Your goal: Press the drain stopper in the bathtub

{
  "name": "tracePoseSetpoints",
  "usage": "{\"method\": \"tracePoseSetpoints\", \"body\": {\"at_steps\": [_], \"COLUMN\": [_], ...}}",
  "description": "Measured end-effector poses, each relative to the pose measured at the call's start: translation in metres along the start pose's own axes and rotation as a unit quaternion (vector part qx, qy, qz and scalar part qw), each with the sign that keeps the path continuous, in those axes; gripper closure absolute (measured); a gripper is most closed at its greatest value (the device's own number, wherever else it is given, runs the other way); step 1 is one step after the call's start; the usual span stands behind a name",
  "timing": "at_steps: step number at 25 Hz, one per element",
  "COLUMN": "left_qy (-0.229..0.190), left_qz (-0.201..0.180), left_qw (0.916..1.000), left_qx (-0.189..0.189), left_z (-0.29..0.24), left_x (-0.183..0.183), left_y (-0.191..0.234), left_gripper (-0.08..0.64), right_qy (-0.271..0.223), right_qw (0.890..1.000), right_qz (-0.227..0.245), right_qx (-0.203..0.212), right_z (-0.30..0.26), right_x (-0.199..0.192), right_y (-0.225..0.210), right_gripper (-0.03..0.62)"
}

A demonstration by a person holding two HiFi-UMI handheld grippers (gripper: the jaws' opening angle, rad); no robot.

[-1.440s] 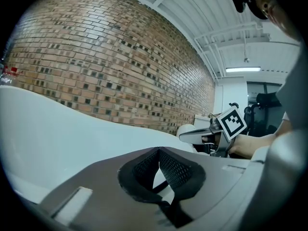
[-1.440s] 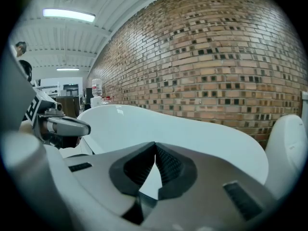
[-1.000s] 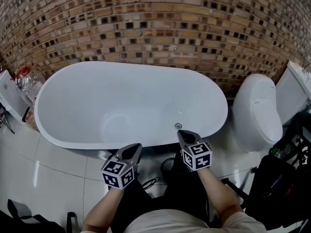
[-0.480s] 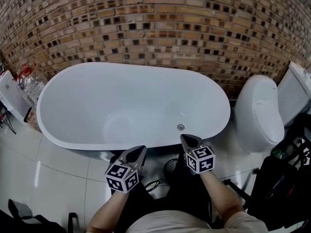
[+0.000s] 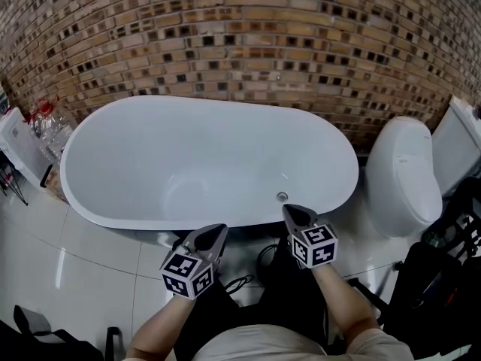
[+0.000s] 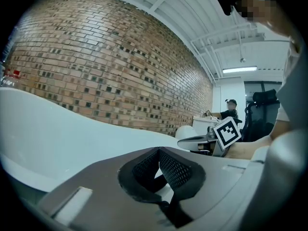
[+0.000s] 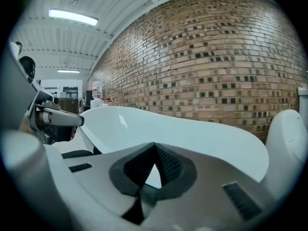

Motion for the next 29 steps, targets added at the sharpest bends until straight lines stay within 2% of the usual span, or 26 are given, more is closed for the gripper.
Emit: {"method": "tracePoseSetpoints", "body": {"at_steps": [11,29], "left_qy": [0.005,0.001], "left_qz": [0.007,0.019], "left_qw": [0.9999,0.9998], "left_qx": [-0.011,-0.007], "left_z": [-0.003,0.0], "left_x": [-0.006,-0.004], "left_y": [-0.014,-0.009], "left_gripper": [0.552,0.552], "right_qy": [-0.008,-0.009], "right_qw": [1.0,1.0], "right_qz": [0.0,0.002], "right_qx": [-0.004,-0.011], "right_z": [0.003,0.004], "right_x": [0.005,0.005], "right_y": [-0.003,-0.006], "right_gripper": [0.575,0.575]}}
Point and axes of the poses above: the fingertips, and each gripper's own axes: z backward along the fingers, y to its left, x out of its top, the point moved 4 cm from there along z, backward along the fingers, and after that the axes turned 6 degrees about -z, right-handed, at the moved point
